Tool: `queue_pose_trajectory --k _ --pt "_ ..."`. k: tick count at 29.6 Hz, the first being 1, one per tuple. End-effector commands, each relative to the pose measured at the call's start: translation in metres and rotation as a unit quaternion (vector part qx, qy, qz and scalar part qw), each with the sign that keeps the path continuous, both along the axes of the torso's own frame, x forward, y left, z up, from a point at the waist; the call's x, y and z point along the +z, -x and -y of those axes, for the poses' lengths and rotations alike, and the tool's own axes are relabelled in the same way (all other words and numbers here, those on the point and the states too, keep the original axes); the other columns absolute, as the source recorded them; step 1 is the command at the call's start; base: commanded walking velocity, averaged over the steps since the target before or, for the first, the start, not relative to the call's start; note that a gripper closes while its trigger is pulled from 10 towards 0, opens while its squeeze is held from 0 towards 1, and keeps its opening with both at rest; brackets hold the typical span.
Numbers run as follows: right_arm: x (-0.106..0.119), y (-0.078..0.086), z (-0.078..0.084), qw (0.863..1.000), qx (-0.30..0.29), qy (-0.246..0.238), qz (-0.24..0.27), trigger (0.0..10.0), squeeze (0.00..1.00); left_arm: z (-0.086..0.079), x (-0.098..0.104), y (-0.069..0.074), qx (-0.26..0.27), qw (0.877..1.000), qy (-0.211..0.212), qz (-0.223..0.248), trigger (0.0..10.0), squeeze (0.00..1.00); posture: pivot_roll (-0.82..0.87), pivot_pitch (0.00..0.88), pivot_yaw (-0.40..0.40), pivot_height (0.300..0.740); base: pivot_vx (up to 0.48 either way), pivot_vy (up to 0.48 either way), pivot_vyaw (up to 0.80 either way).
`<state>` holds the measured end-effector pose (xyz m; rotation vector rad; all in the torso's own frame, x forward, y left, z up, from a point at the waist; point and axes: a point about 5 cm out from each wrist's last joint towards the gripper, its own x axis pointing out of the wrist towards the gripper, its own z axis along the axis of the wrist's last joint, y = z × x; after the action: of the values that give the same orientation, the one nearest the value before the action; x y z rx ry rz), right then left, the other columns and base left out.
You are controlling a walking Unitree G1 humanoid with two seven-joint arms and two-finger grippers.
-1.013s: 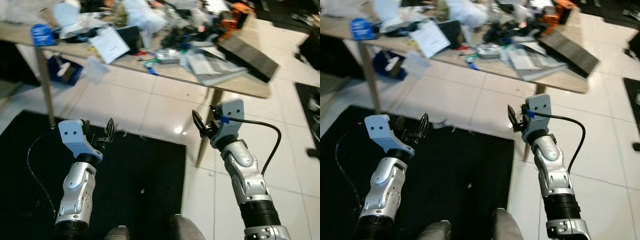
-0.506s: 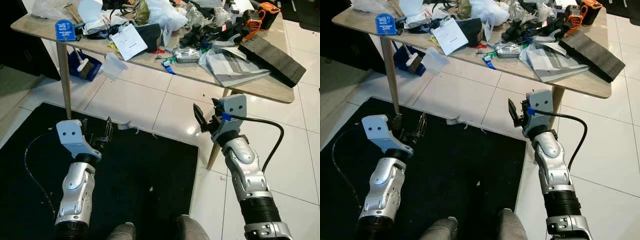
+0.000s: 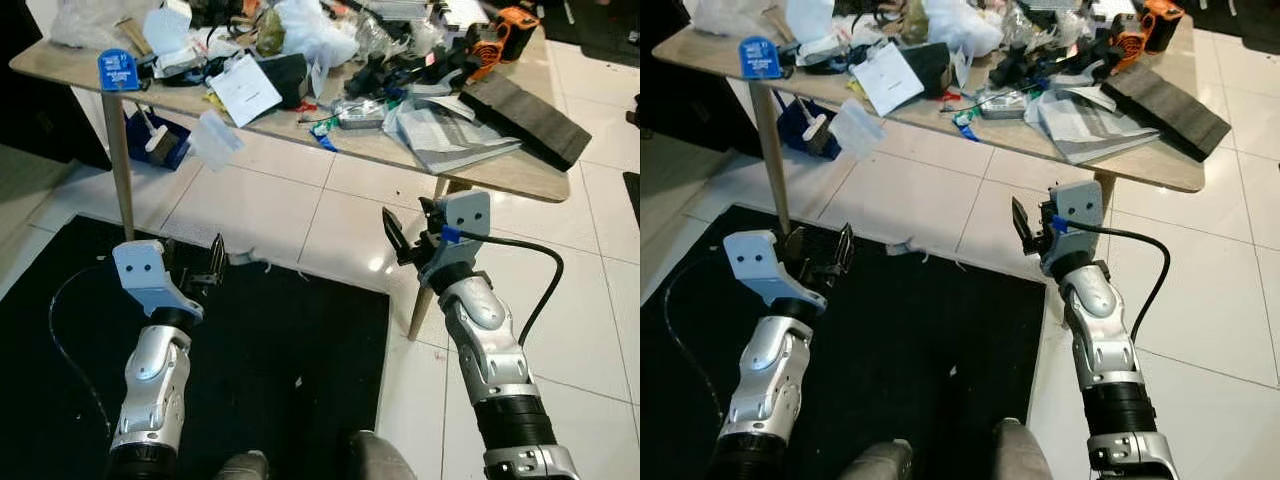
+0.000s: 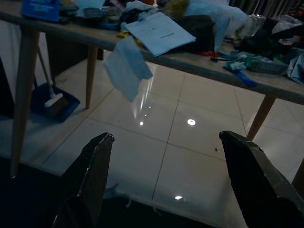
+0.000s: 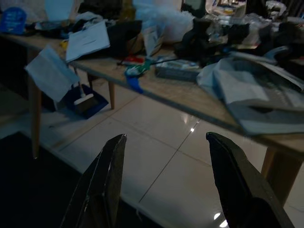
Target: Picking trash to rubbish bin
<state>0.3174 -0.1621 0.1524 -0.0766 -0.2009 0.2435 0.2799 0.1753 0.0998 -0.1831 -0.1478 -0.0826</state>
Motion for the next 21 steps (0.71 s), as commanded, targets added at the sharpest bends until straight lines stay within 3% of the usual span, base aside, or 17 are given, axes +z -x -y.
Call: queue_pose_trajectory --k 1,21 --pt "-0.0035 0.0019 -0.0009 1.0 0.001 0.0 -0.004 10.0 0.0 0.0022 -0.0041 0.0025 -0.004 1.0 -0.003 -0.006 10.0 0.0 0.01 0.151 -0.011 0.74 0.251 0.0 0.0" --pt "-0.0059 0.0019 -0.0041 1.0 0.016 0.012 -0.01 10.0 0.0 0.003 -0.0061 0.0027 -0.01 1.0 0.0 -0.006 10.0 0.0 0.0 0.137 -0.011 0.74 0.254 0.0 0.0"
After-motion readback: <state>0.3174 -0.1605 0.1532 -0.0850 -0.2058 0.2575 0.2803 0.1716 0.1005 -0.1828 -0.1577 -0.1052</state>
